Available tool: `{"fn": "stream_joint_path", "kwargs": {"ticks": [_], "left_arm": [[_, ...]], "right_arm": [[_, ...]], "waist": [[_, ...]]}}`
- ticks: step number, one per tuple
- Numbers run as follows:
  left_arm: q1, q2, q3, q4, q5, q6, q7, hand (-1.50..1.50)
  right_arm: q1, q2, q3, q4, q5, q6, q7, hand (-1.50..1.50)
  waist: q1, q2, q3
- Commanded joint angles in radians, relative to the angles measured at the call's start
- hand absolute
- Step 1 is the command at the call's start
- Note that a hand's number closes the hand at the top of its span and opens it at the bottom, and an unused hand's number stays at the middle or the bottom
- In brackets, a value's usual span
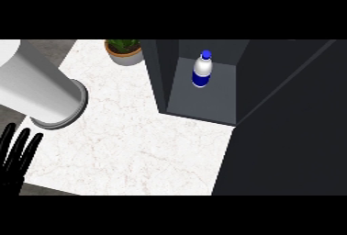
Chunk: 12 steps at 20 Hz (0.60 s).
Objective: Pick up the bottled water, place it into the cabinet and close the cabinet
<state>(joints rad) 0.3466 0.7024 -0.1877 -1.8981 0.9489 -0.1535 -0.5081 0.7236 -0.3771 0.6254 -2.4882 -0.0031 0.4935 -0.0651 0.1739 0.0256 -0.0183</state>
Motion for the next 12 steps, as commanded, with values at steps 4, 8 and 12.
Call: {"fn": "stream_joint_path", "kwargs": {"ticks": [4,8,12], "left_arm": [[-0.021,0.041,0.031,0.010,0.020,-0.042,0.020,-1.50],[-0.016,0.047,0.025,0.008,0.017,-0.056,0.023,-1.50],[-0.026,0.058,0.040,0.013,0.025,-0.064,0.027,-1.50]], "right_arm": [[-0.154,-0.017,0.138,-0.024,0.043,0.068,0.126,1.50],[-0.238,-0.077,0.088,-0.036,0.056,0.112,0.127,-1.50],[-0.297,-0.062,0.081,-0.029,0.031,0.097,0.144,1.50]], "waist": [[0.041,0.013,-0.006],[0.081,0.007,-0.011],[0.072,0.006,-0.010]]}}
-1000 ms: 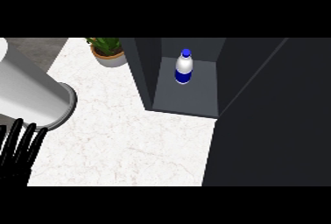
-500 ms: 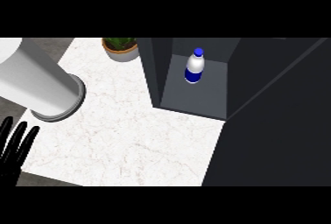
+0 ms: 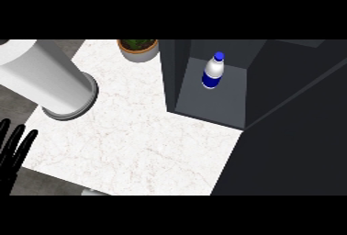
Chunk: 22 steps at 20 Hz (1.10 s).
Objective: Pick up the bottled water, place it into the cabinet and close the cabinet
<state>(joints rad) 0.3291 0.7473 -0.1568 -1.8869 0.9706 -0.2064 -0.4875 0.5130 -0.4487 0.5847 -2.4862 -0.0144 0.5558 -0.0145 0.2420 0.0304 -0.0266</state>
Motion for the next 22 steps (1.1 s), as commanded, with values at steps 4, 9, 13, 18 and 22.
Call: {"fn": "stream_joint_path", "kwargs": {"ticks": [4,9,13,18,22], "left_arm": [[-0.001,0.014,0.015,0.026,0.013,-0.019,0.009,-1.50],[-0.010,0.021,0.026,0.026,0.024,-0.032,0.011,-1.50],[-0.018,0.021,0.031,0.029,0.031,-0.034,0.013,-1.50],[-0.023,0.031,0.044,0.042,0.038,-0.050,0.014,-1.50],[-0.038,0.030,0.040,0.040,0.040,-0.054,0.018,-1.50]], "right_arm": [[-0.131,0.012,0.121,-0.011,0.032,0.031,0.124,1.50],[-0.189,0.013,0.111,-0.007,0.023,0.029,0.152,1.50],[-0.209,0.030,0.105,0.015,-0.001,0.017,0.167,1.50],[-0.198,0.065,0.124,0.044,-0.054,0.001,0.179,1.50],[-0.204,0.071,0.148,0.076,-0.124,0.029,0.173,1.50]], "waist": [[0.000,0.003,-0.003],[-0.002,0.001,-0.005],[-0.004,0.008,-0.004],[0.003,0.024,-0.004],[0.032,0.045,-0.001]]}}
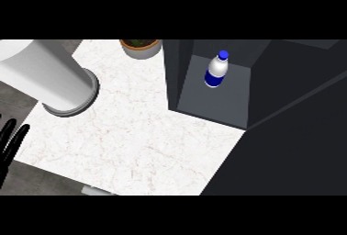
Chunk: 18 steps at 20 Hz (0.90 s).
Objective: Pick up the bottled water, place it into the cabinet and close the cabinet
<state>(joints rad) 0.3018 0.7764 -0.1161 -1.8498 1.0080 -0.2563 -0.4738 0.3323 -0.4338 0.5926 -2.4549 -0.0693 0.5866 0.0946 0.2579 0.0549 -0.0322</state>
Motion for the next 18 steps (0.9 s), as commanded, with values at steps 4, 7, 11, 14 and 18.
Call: {"fn": "stream_joint_path", "kwargs": {"ticks": [4,7,11,14,18], "left_arm": [[-0.019,0.002,0.002,0.002,-0.001,-0.015,-0.001,-1.50],[-0.017,0.010,0.007,0.001,0.009,-0.021,0.007,-1.50],[-0.016,0.018,0.012,0.014,0.015,-0.032,0.013,-1.50],[-0.020,0.008,0.012,0.015,0.017,-0.032,0.007,-1.50],[-0.029,0.009,0.017,0.026,0.022,-0.031,0.011,-1.50]], "right_arm": [[-0.035,0.083,0.111,0.075,-0.123,-0.023,0.070,1.50],[-0.058,0.097,0.073,0.095,-0.136,-0.044,0.092,1.50],[-0.128,0.118,0.009,0.105,-0.125,-0.069,0.132,1.50],[-0.218,0.131,-0.021,0.151,-0.103,-0.080,0.195,1.50],[-0.346,0.157,-0.051,0.239,-0.097,-0.083,0.270,1.50]], "waist": [[0.028,0.025,0.007],[0.032,0.023,0.008],[0.020,0.014,0.007],[0.016,0.005,0.007],[0.009,0.003,0.009]]}}
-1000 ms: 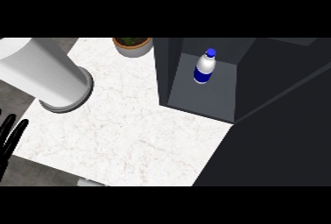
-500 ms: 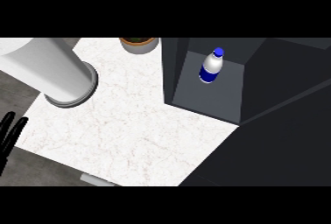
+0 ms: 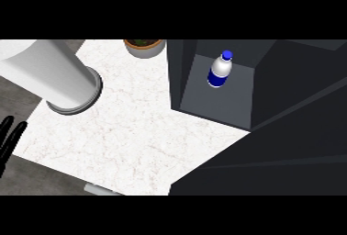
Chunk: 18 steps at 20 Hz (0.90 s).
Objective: Pick up the bottled water, place it into the cabinet and close the cabinet
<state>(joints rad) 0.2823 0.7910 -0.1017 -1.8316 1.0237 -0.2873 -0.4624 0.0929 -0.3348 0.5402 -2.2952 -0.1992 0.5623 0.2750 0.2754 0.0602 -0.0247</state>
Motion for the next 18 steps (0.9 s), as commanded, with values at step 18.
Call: {"fn": "stream_joint_path", "kwargs": {"ticks": [18], "left_arm": [[0.004,-0.016,0.025,0.068,0.028,-0.026,-0.005,-1.50]], "right_arm": [[-0.767,0.332,-0.193,0.702,0.074,-0.344,0.292,1.50]], "waist": [[-0.059,-0.021,0.017]]}}
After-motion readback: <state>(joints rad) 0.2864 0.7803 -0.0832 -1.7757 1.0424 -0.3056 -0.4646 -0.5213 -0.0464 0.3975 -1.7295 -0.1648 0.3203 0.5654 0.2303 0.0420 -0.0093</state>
